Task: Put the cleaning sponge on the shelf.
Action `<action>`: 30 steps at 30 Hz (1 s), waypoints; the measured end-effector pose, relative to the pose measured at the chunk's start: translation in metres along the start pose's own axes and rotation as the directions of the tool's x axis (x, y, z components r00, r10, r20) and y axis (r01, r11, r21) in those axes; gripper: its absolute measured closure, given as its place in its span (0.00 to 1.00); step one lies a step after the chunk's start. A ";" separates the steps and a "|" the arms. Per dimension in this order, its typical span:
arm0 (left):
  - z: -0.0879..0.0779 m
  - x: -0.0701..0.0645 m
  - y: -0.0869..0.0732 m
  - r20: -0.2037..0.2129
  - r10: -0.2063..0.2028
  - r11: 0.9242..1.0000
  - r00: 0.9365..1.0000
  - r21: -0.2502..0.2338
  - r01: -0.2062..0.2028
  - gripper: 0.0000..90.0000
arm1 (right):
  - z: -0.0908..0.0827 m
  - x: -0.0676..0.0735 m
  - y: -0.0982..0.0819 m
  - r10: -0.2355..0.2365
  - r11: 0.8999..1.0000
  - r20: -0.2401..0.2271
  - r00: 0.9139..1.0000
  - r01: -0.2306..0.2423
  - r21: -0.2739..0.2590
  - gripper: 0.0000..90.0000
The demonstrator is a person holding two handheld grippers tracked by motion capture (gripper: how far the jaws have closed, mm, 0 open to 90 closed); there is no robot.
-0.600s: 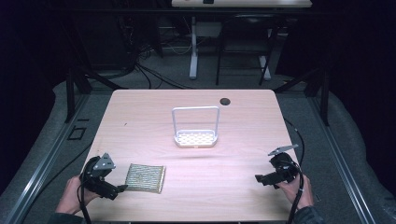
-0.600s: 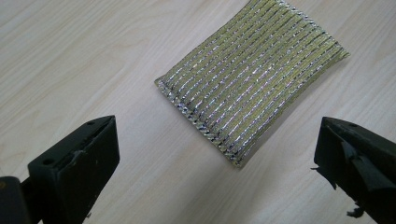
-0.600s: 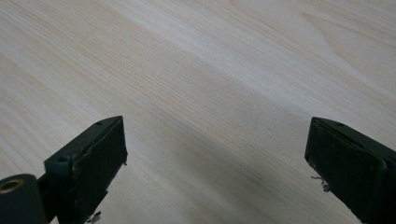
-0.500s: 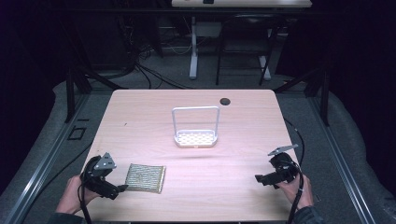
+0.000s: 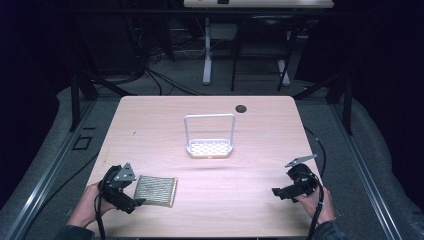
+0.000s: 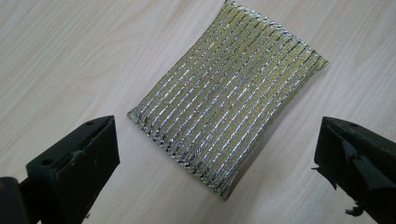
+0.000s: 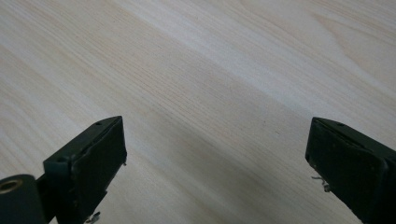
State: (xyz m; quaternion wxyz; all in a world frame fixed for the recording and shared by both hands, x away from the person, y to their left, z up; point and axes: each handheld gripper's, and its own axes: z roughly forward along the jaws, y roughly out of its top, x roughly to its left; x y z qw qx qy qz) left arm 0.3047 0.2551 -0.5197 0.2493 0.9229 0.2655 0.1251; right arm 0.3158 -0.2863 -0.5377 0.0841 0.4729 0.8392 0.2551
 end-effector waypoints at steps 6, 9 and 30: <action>0.010 -0.001 0.008 0.027 0.030 0.999 0.999 0.014 -0.030 0.00 | 0.001 0.001 0.001 -0.012 1.000 0.003 1.000 0.012 0.004 0.05; 0.012 -0.001 0.011 0.035 0.040 0.999 0.999 0.022 -0.041 0.00 | 0.000 0.001 0.001 -0.013 1.000 0.003 1.000 0.013 0.008 0.05; 0.040 0.003 0.028 0.089 0.104 0.990 0.991 0.086 -0.111 0.00 | 0.002 0.001 0.001 0.001 1.000 -0.017 1.000 -0.001 0.008 0.05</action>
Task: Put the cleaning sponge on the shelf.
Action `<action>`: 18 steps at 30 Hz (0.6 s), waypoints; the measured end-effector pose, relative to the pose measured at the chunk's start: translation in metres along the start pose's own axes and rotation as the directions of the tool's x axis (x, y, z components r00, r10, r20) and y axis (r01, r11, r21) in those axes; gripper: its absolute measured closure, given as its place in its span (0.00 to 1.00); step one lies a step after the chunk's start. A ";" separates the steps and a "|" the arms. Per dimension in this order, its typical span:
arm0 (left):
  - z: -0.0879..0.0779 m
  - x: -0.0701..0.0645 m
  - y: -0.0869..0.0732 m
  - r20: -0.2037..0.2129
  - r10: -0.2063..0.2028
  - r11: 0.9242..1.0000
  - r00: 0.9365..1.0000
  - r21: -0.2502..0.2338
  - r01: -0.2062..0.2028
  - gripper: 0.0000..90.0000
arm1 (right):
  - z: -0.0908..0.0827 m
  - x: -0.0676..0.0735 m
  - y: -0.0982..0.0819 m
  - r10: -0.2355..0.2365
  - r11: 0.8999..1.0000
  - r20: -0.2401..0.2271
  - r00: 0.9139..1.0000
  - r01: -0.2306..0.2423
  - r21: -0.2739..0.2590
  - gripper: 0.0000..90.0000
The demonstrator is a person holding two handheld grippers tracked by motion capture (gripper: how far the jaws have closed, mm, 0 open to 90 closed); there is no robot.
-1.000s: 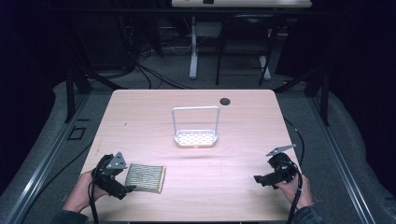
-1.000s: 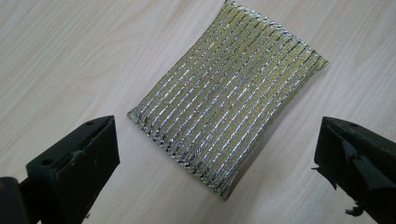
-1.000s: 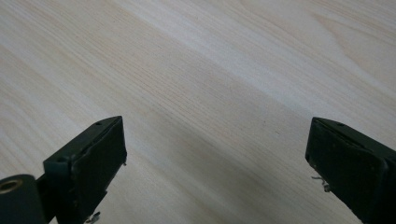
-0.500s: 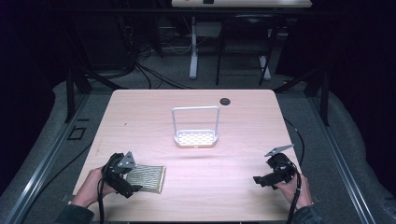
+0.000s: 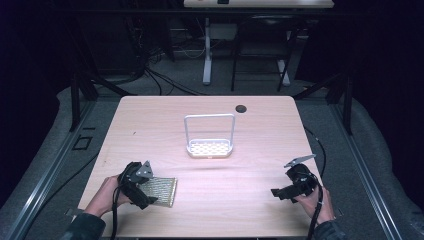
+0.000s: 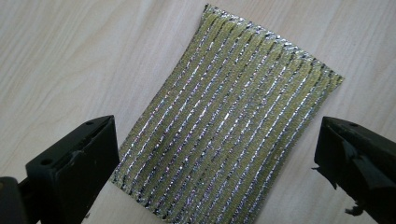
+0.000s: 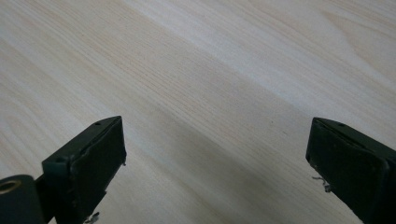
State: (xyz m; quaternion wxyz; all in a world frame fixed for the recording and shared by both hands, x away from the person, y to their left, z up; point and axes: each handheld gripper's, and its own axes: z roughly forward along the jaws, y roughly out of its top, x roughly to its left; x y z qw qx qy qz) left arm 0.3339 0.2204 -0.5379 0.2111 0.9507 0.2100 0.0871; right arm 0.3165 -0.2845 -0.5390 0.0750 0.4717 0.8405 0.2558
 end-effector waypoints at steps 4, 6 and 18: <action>0.004 0.001 0.003 0.015 0.002 1.000 1.000 0.004 -0.002 0.00 | 0.000 0.000 0.000 -0.001 1.000 0.000 1.000 0.001 0.011 0.05; 0.007 0.001 0.005 0.032 0.013 1.000 0.999 0.015 -0.014 0.00 | -0.001 0.000 0.000 0.000 1.000 0.000 1.000 0.000 0.009 0.05; 0.020 0.002 0.008 0.051 0.010 0.998 0.999 0.060 -0.013 0.00 | -0.001 -0.001 0.000 0.018 1.000 -0.023 1.000 -0.018 0.010 0.04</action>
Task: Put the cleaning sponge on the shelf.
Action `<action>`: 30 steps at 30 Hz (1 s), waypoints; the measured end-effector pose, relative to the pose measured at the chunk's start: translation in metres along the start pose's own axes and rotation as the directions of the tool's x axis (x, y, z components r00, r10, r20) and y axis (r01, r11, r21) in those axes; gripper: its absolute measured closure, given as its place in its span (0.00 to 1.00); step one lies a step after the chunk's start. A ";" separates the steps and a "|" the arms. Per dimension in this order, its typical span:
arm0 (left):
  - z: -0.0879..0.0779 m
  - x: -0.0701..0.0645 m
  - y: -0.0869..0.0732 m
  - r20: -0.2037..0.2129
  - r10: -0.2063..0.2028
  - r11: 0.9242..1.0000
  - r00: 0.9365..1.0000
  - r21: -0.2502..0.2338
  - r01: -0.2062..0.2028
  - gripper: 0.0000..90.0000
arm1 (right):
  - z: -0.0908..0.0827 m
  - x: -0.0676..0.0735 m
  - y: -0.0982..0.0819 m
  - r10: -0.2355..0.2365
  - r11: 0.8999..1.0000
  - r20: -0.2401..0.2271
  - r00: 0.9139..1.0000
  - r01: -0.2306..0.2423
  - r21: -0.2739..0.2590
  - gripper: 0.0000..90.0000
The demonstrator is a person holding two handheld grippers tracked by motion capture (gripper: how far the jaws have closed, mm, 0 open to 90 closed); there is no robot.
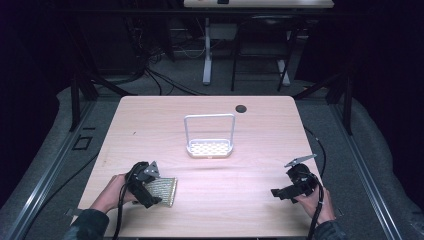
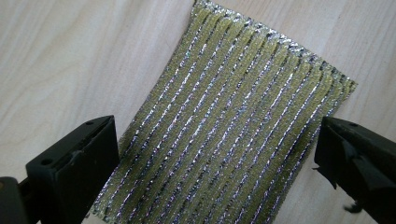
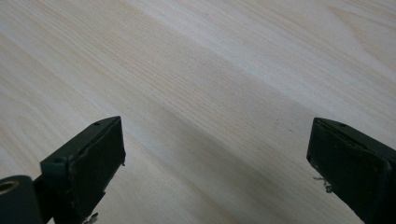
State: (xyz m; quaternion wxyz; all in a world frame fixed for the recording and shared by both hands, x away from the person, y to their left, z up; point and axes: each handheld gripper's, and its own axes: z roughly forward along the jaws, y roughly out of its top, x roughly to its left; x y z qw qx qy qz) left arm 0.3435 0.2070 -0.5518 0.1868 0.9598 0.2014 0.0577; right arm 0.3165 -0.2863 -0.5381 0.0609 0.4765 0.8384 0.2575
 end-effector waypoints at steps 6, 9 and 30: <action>0.002 -0.002 0.001 0.003 0.003 1.000 1.000 0.013 -0.003 0.00 | 0.000 0.000 0.000 0.003 1.000 -0.007 1.000 -0.003 0.004 0.04; 0.002 -0.002 0.001 -0.001 0.000 1.000 1.000 0.011 0.000 0.00 | 0.001 0.000 0.000 0.007 1.000 -0.011 1.000 -0.007 0.005 0.04; 0.003 0.008 0.002 0.050 0.037 0.999 0.998 -0.002 -0.037 0.00 | -0.002 0.002 0.001 0.002 1.000 -0.038 0.999 -0.002 -0.003 0.04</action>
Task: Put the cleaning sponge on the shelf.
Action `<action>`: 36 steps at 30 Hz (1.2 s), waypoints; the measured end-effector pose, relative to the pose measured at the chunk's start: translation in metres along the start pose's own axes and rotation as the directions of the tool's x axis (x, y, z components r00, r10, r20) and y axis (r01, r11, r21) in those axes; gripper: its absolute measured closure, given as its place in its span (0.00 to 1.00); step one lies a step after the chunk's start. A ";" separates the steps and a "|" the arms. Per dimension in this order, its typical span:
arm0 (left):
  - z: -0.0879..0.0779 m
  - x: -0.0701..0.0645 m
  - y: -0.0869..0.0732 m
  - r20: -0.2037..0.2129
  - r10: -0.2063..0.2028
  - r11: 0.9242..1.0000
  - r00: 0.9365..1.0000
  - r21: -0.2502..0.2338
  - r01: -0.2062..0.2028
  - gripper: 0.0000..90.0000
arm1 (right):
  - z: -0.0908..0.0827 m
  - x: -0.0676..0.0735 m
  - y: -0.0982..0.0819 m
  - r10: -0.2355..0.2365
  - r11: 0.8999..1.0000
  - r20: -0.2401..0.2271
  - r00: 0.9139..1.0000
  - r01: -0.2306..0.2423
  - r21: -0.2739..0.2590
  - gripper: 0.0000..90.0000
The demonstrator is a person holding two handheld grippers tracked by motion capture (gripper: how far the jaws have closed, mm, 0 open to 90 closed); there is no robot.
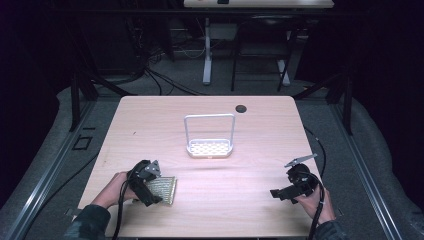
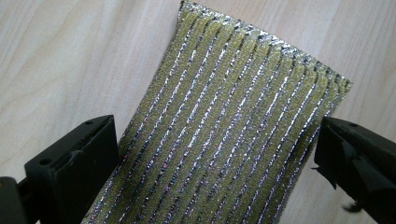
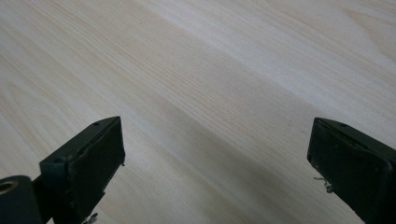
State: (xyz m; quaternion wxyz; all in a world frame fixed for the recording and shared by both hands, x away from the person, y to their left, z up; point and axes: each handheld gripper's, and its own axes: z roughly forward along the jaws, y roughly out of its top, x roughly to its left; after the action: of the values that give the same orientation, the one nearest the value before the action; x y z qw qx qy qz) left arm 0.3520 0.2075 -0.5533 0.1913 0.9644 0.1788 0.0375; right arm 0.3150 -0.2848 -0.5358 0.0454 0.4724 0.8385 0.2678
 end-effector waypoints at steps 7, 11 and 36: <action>0.001 -0.003 0.000 -0.012 0.006 1.000 1.000 0.023 -0.005 0.00 | 0.000 0.001 0.001 -0.005 1.000 -0.001 1.000 0.005 0.004 0.04; 0.002 -0.004 0.001 -0.020 0.007 0.999 1.000 0.034 -0.006 0.00 | 0.002 0.000 0.000 0.003 1.000 -0.005 1.000 -0.003 0.017 0.04; 0.003 -0.009 0.005 -0.079 -0.009 0.995 0.997 0.097 0.016 0.11 | 0.000 0.002 0.002 -0.017 1.000 -0.004 1.000 0.018 0.017 0.05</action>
State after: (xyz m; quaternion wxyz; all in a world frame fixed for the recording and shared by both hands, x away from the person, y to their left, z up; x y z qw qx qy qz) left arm 0.3455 0.1983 -0.5545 0.1373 0.9692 0.1938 0.0654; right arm 0.3155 -0.2826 -0.5347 0.0421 0.4650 0.8449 0.2610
